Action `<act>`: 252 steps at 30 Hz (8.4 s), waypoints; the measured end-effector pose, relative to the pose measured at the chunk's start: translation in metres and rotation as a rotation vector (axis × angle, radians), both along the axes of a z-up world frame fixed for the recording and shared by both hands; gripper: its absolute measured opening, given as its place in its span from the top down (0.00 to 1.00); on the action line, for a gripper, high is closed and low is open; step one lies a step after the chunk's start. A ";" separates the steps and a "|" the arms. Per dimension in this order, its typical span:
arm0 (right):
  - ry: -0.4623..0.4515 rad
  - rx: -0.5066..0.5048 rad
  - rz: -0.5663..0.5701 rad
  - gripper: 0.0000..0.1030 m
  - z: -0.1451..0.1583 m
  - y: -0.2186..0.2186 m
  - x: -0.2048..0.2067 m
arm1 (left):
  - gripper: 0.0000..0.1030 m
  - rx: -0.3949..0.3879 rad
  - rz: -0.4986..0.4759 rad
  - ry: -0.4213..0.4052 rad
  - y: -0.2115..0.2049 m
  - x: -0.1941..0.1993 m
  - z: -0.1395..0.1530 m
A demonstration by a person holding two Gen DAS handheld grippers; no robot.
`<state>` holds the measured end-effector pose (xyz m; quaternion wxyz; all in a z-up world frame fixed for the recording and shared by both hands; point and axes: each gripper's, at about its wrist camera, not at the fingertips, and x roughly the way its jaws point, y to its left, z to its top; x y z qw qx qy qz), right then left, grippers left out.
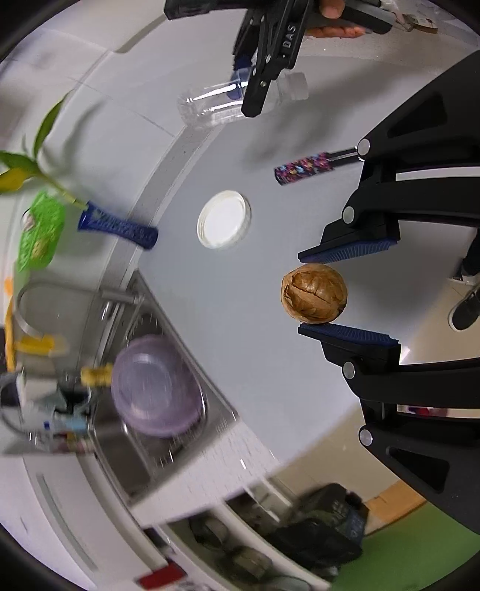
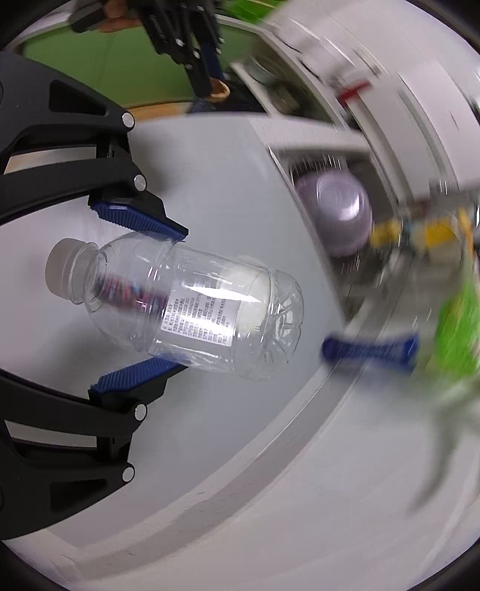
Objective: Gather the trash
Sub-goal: 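Grasp the walnut shell with the left tool while the right tool grasps the clear bottle, then carry shell and bottle to the pink bin and release both, then return both tools to the counter, then grasp the patterned tube with the right tool while the left tool grasps the white lid, then carry lid and tube to the pink bin and release both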
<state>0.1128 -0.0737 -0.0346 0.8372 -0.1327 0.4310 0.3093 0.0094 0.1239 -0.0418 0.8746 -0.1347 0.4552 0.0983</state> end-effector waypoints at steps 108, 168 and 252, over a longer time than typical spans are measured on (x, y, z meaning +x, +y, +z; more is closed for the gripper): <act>-0.012 0.017 0.500 0.03 -0.010 0.192 -0.198 | 0.05 -0.021 0.450 -0.052 0.109 -0.262 -0.008; 0.181 -0.115 -0.174 0.78 -0.090 -0.029 0.013 | 0.05 -0.036 -0.236 0.020 -0.043 0.086 -0.022; 0.053 -0.114 0.699 0.78 -0.166 0.329 -0.283 | 0.09 -0.029 0.601 0.077 0.180 -0.330 -0.161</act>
